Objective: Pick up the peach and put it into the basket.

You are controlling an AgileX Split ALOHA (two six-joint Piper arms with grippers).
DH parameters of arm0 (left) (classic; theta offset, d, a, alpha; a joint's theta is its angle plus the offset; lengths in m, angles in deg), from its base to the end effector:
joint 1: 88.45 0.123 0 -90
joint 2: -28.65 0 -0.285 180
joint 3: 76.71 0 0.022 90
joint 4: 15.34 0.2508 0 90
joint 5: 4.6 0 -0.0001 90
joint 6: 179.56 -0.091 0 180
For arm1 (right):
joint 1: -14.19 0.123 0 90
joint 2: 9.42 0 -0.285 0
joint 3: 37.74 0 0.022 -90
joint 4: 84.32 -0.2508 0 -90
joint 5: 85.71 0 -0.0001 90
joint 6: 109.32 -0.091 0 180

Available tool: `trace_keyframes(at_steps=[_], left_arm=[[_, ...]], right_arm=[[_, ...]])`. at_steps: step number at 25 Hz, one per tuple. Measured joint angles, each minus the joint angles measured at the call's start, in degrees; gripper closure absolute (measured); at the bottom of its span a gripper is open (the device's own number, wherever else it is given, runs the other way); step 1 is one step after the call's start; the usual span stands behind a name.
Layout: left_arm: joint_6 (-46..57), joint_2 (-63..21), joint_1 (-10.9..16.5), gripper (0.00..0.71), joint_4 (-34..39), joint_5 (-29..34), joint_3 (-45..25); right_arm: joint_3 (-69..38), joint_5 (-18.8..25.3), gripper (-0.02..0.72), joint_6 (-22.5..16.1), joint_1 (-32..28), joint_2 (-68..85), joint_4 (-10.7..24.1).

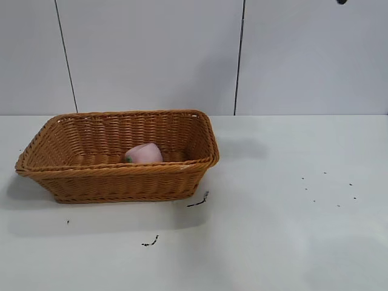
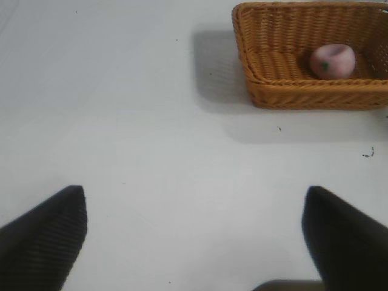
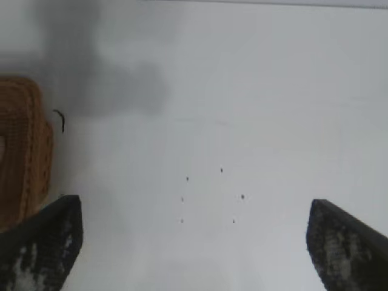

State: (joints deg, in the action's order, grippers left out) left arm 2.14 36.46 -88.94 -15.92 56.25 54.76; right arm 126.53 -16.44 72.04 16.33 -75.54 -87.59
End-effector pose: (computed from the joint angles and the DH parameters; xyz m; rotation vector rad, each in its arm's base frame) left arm -0.0049 -0.0008 0.2774 -0.0211 2.0454 -0.0360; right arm 0.1733 0.0113 0.3613 -0.0720 2.6359 0.0819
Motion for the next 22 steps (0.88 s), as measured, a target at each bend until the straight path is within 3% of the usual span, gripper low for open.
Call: trace_keyframes(at_steps=[9, 22], left_arm=[[0.0, 0.0, 0.0, 0.017, 0.0, 0.0, 0.0], [0.0, 0.0, 0.0, 0.017, 0.0, 0.0, 0.0]], right_arm=[[-29.6, -11.9, 0.008, 0.2, 0.0, 37.6, 0.0], [-33.0, -10.4, 0.008, 0.2, 0.0, 57.3, 0.1]])
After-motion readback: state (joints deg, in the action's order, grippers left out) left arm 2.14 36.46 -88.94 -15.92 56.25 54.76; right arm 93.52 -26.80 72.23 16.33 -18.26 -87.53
